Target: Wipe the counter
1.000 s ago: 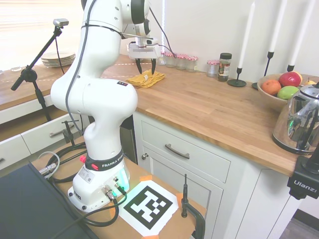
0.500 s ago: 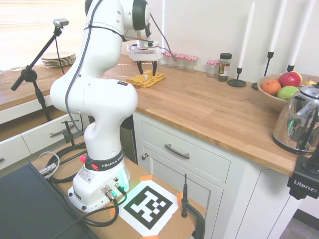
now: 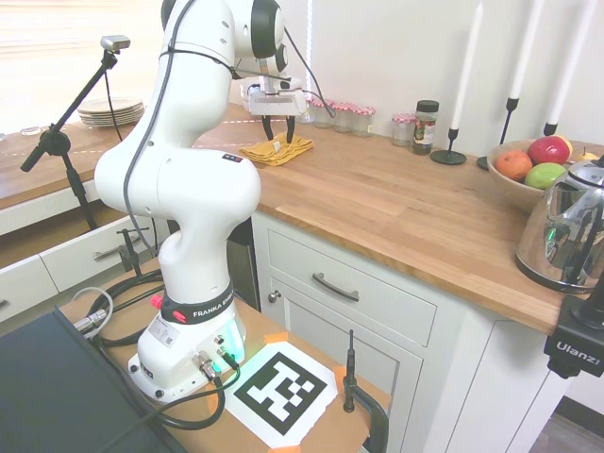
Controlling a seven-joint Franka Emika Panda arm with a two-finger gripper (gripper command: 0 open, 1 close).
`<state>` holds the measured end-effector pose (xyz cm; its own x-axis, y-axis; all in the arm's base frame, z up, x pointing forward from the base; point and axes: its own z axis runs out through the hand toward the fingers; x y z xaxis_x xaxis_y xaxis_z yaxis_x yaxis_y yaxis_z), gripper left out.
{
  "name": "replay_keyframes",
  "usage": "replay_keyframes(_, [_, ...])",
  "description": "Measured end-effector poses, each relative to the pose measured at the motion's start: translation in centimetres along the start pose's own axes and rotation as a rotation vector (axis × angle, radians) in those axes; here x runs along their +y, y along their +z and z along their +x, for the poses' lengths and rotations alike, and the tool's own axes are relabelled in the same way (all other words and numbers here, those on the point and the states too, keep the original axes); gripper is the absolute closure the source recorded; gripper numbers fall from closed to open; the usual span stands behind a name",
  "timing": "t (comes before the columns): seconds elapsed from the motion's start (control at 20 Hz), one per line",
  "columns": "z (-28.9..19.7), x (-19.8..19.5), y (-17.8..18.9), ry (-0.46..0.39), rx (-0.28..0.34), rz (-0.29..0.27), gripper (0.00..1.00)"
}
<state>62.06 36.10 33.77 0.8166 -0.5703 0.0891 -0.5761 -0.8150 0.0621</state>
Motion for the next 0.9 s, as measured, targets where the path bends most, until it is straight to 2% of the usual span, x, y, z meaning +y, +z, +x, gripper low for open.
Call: replay_keyframes(0.9, [0.02, 0.01, 0.26, 0.008, -0.002, 0.032, 1.0])
